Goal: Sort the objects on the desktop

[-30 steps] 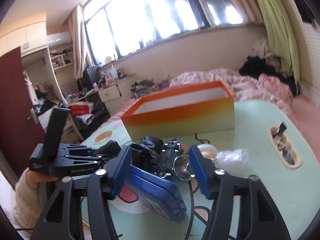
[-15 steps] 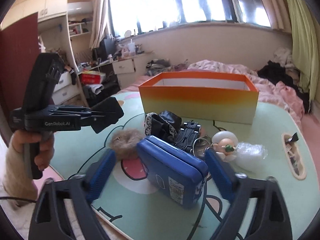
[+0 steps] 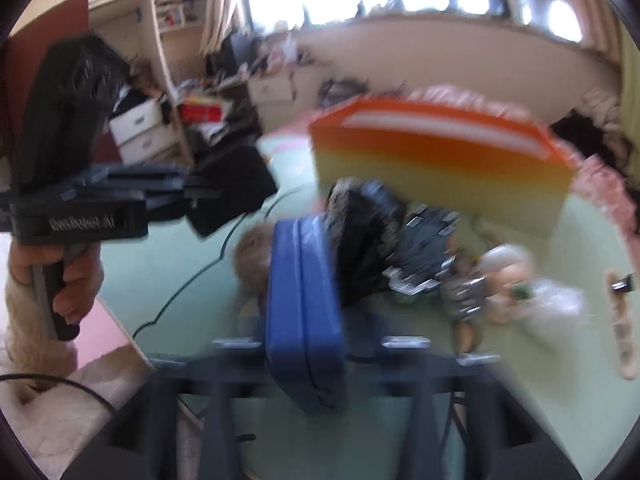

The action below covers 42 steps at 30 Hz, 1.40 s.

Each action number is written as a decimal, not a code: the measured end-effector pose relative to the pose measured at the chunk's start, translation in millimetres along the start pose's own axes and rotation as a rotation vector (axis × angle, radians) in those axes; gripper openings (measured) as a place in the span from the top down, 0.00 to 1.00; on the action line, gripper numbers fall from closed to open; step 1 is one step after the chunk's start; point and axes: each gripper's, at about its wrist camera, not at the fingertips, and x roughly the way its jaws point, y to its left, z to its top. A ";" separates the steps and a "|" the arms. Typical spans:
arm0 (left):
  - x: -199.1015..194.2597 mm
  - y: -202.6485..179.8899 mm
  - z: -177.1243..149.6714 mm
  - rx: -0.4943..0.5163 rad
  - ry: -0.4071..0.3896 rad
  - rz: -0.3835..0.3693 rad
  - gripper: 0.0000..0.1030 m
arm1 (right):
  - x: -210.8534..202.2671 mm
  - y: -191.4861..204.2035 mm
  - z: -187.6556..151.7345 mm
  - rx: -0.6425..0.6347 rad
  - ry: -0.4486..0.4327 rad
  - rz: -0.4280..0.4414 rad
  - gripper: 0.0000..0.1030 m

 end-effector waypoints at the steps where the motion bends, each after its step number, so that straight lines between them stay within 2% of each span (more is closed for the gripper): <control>1: -0.3 0.3 0.1 -0.003 0.000 0.000 0.71 | -2.1 -1.3 -0.9 0.008 -0.010 0.018 0.81; 4: -5.7 -1.7 3.2 -0.005 -0.014 -0.008 0.72 | -19.8 -9.1 -0.2 0.052 -0.075 0.055 0.81; 7: -12.5 -11.0 22.5 0.015 -0.050 -0.021 0.72 | -45.3 -26.7 18.4 0.124 -0.144 0.142 0.81; 10: -4.1 -19.3 55.6 0.031 -0.062 -0.045 0.71 | -61.2 -46.2 57.1 0.130 -0.197 0.044 0.81; 12: 9.2 -18.6 78.0 0.016 -0.060 -0.053 0.71 | -60.0 -70.0 87.9 0.180 -0.215 -0.003 0.81; 15: 38.8 -3.6 115.9 -0.065 -0.086 -0.044 0.71 | -36.9 -99.9 123.7 0.225 -0.209 -0.085 0.80; 16: 51.5 7.2 127.1 -0.121 -0.107 -0.039 0.71 | -27.5 -107.5 129.8 0.234 -0.203 -0.112 0.80; 17: 59.7 16.1 132.7 -0.169 -0.114 -0.014 0.65 | -17.8 -115.2 133.8 0.247 -0.193 -0.134 0.77; 18: 62.9 21.7 134.1 -0.197 -0.116 0.010 0.53 | -13.8 -121.4 133.7 0.265 -0.184 -0.146 0.65; 19: 64.9 29.2 133.5 -0.238 -0.118 0.038 0.46 | -11.0 -128.1 132.1 0.307 -0.180 -0.157 0.49; 20: 61.4 32.0 129.6 -0.256 -0.139 0.034 0.38 | -15.2 -133.0 128.2 0.345 -0.200 -0.149 0.45; 22: 49.3 32.4 117.3 -0.257 -0.187 0.008 0.37 | -32.0 -135.6 114.6 0.374 -0.254 -0.104 0.38; 24: 29.1 26.6 99.0 -0.228 -0.209 0.007 0.23 | -49.3 -126.7 100.5 0.360 -0.288 -0.089 0.34; 26: 12.3 18.3 83.6 -0.203 -0.218 0.000 0.19 | -61.9 -113.2 84.9 0.342 -0.295 -0.094 0.29; 29: -4.4 -1.1 58.1 -0.139 -0.146 -0.024 0.19 | -73.2 -88.0 58.4 0.305 -0.269 -0.088 0.25; 31: -8.4 -13.8 44.0 -0.089 -0.101 -0.029 0.19 | -76.6 -66.9 39.4 0.258 -0.233 -0.122 0.18; 33: -8.6 -25.7 21.7 -0.028 -0.050 0.002 0.19 | -75.2 -47.9 21.2 0.203 -0.193 -0.175 0.14; 35: -8.1 -29.1 -0.6 -0.008 -0.033 0.036 0.19 | -71.6 -37.0 5.7 0.171 -0.160 -0.212 0.13; 38: 1.6 -28.7 -26.6 0.011 0.029 0.121 0.19 | -55.5 -32.3 -12.1 0.182 -0.085 -0.256 0.12; 41: 10.9 -19.9 -39.3 -0.048 0.026 0.183 0.19 | -32.5 -36.6 -24.2 0.175 -0.020 -0.309 0.08; 42: 15.8 -17.6 -42.1 -0.063 0.037 0.181 0.15 | -30.3 -34.6 -26.9 0.146 -0.040 -0.348 0.00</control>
